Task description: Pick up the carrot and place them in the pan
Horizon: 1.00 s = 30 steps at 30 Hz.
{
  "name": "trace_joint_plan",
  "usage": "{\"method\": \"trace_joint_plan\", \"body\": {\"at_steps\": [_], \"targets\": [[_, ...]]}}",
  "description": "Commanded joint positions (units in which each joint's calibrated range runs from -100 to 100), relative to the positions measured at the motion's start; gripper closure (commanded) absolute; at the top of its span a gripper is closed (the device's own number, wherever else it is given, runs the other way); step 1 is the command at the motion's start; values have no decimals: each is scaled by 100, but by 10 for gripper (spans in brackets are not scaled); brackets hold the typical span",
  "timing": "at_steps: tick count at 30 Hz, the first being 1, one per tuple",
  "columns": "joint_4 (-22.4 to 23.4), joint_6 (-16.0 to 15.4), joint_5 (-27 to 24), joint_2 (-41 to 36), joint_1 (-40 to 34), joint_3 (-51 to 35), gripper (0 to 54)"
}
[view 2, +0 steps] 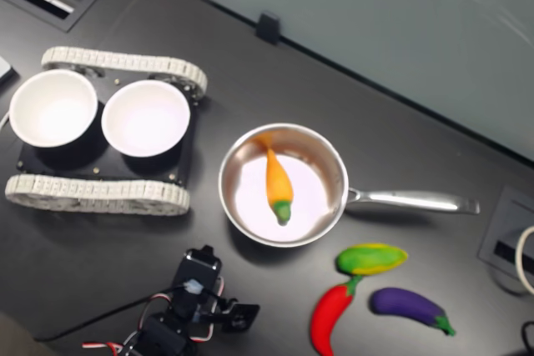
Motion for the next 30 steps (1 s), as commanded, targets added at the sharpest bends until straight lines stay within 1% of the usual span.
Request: {"method": "trace_joint_plan", "body": {"at_steps": [1,7,11,14,19,20,21,22,28,30], "targets": [[-295,-48,49,-83,3,-101,535],[-201,-39,93,-83,38,-156,535],[-218,-39,78,-92,49,-137,535],[-235,-39,63,-92,244,-165,535],[-269,-6,68,-92,221,-165,535],[-286,78,54,-92,95,-147,535],[-312,238,20,-92,-157,-128,535],[-312,305,10,-92,-272,-119,535],[-337,314,29,-92,-329,-101,535],[-337,314,5,-92,-238,-101,535]]}}
